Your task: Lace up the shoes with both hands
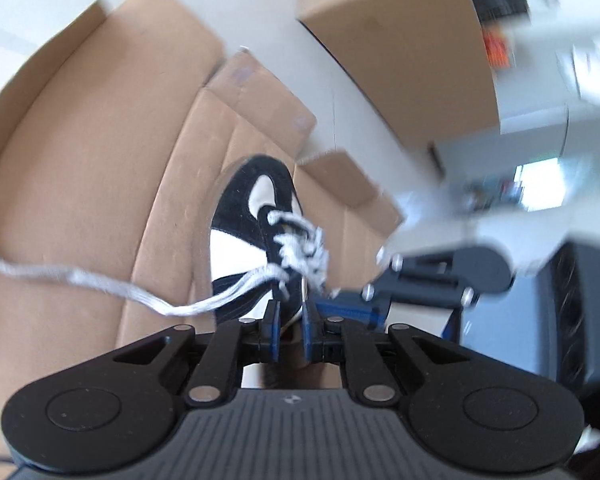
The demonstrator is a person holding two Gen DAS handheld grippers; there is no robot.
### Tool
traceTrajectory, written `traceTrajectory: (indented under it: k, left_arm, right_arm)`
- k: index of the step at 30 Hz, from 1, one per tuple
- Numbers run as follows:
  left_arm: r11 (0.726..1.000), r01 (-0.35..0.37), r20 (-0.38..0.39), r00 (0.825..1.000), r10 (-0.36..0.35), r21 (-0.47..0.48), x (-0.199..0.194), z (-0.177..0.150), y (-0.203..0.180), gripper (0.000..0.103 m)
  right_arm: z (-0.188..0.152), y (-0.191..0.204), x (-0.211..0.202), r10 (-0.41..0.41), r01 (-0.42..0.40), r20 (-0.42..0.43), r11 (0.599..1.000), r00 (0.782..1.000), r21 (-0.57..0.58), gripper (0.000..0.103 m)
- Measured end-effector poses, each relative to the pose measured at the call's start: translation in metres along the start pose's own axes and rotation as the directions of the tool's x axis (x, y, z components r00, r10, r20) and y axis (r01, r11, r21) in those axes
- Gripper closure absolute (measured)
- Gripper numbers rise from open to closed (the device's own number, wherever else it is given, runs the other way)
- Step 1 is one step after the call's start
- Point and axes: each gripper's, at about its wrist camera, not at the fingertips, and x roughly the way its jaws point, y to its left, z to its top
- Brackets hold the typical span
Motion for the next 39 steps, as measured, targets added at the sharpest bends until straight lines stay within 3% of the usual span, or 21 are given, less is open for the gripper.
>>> traceTrajectory:
  k: [1, 5, 9, 12, 16, 22, 29, 33, 35, 39]
  left_arm:
    - [0.997, 0.025, 0.005, 1.0, -0.025, -0.07, 0.0, 0.002, 0.006, 0.093]
    - [0.985, 0.054, 0.017, 0.999, -0.052, -0.164, 0.005, 0.004, 0.012, 0.093]
    - [0.974, 0.063, 0.039, 0.998, -0.056, -0.217, 0.007, 0.001, 0.019, 0.103]
    - [0.965, 0.069, 0.065, 0.996, -0.054, -0.253, 0.007, -0.002, 0.024, 0.103]
    - [0.974, 0.048, 0.106, 0.994, -0.025, -0.219, 0.002, 0.001, 0.022, 0.103]
    - [0.978, 0.05, 0.103, 0.994, -0.029, -0.204, 0.001, 0.004, 0.023, 0.103]
    - [0.965, 0.047, 0.121, 0.992, -0.016, -0.257, -0.005, 0.002, 0.032, 0.103]
    - [0.98, -0.012, 0.103, 0.994, 0.033, -0.197, -0.01, 0.001, 0.029, 0.103]
    - [0.991, -0.098, 0.077, 0.992, 0.104, -0.087, -0.009, -0.001, 0.022, 0.103]
    - [0.98, -0.176, 0.054, 0.984, 0.172, 0.097, -0.006, -0.009, 0.006, 0.101]
  right_arm:
    - [0.0, 0.0, 0.0, -0.001, 0.001, 0.001, 1.0, 1.0, -0.001, 0.101]
    - [0.001, 0.0, 0.002, -0.001, 0.001, 0.0, 1.0, 1.0, 0.003, 0.101]
    - [-0.001, -0.001, 0.004, -0.002, 0.003, -0.004, 1.0, 1.0, 0.014, 0.101]
    - [-0.002, -0.002, 0.005, -0.004, 0.004, -0.004, 1.0, 1.0, 0.023, 0.101]
    - [-0.002, -0.002, 0.003, -0.011, 0.011, -0.012, 1.0, 1.0, 0.029, 0.092]
    - [0.001, -0.005, -0.007, -0.021, 0.022, -0.007, 0.999, 1.0, 0.048, 0.089]
    - [0.008, -0.01, -0.014, -0.001, 0.002, -0.008, 0.998, 1.0, 0.065, 0.086]
    - [0.017, -0.01, -0.005, 0.03, -0.028, -0.031, 0.997, 0.999, 0.072, 0.087]
    - [0.019, -0.01, 0.0, 0.044, -0.04, -0.043, 0.996, 0.998, 0.08, 0.087]
    - [0.022, -0.013, 0.01, 0.048, -0.04, -0.085, 0.995, 0.995, 0.093, 0.094]
